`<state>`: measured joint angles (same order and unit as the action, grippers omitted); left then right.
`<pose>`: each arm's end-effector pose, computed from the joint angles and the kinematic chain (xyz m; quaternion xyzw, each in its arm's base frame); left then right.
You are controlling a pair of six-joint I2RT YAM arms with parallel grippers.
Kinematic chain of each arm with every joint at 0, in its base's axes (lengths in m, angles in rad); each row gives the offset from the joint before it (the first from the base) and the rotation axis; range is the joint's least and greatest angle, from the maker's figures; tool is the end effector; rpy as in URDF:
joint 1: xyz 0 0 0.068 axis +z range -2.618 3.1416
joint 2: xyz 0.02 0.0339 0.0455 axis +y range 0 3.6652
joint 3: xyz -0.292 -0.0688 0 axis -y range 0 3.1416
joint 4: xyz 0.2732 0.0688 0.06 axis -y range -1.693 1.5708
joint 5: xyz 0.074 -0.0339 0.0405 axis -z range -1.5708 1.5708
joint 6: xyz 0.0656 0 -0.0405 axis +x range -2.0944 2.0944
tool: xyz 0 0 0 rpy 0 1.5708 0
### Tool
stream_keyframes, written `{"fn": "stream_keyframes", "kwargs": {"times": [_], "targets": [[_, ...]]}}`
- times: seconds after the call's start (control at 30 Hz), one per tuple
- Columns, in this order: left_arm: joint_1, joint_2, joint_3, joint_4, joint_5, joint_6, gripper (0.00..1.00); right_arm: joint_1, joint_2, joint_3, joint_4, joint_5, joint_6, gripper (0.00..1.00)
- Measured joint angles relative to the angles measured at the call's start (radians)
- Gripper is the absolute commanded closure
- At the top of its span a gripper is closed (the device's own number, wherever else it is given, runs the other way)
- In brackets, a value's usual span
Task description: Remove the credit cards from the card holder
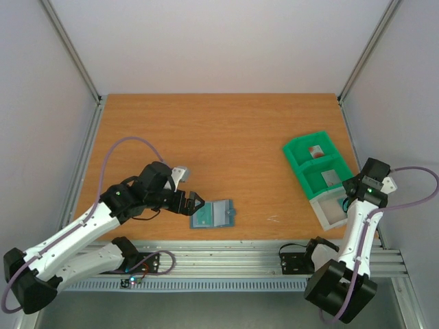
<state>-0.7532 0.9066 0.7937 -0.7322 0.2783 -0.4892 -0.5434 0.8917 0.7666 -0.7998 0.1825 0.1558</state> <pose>0.1403 -0.1562 0.2697 0.1707 0.9113 -0.3100 0.2104 0.1638 -0.1128 0.2556 0.3506 0.8773 -0.1457 0.2935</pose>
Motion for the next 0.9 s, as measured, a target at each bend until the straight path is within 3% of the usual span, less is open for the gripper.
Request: {"fn": "stream_keyframes", "kwargs": {"times": [0.4, 0.9], "targets": [[0.0, -0.025, -0.001, -0.005, -0.018, 0.0, 0.01, -0.095, 0.006, -0.17, 0.228, -0.201, -0.018, 0.97], [0.0, -0.046, -0.001, -0.006, -0.021, 0.0, 0.01, -0.103, 0.103, -0.271, 0.439, -0.228, -0.042, 0.94]]}}
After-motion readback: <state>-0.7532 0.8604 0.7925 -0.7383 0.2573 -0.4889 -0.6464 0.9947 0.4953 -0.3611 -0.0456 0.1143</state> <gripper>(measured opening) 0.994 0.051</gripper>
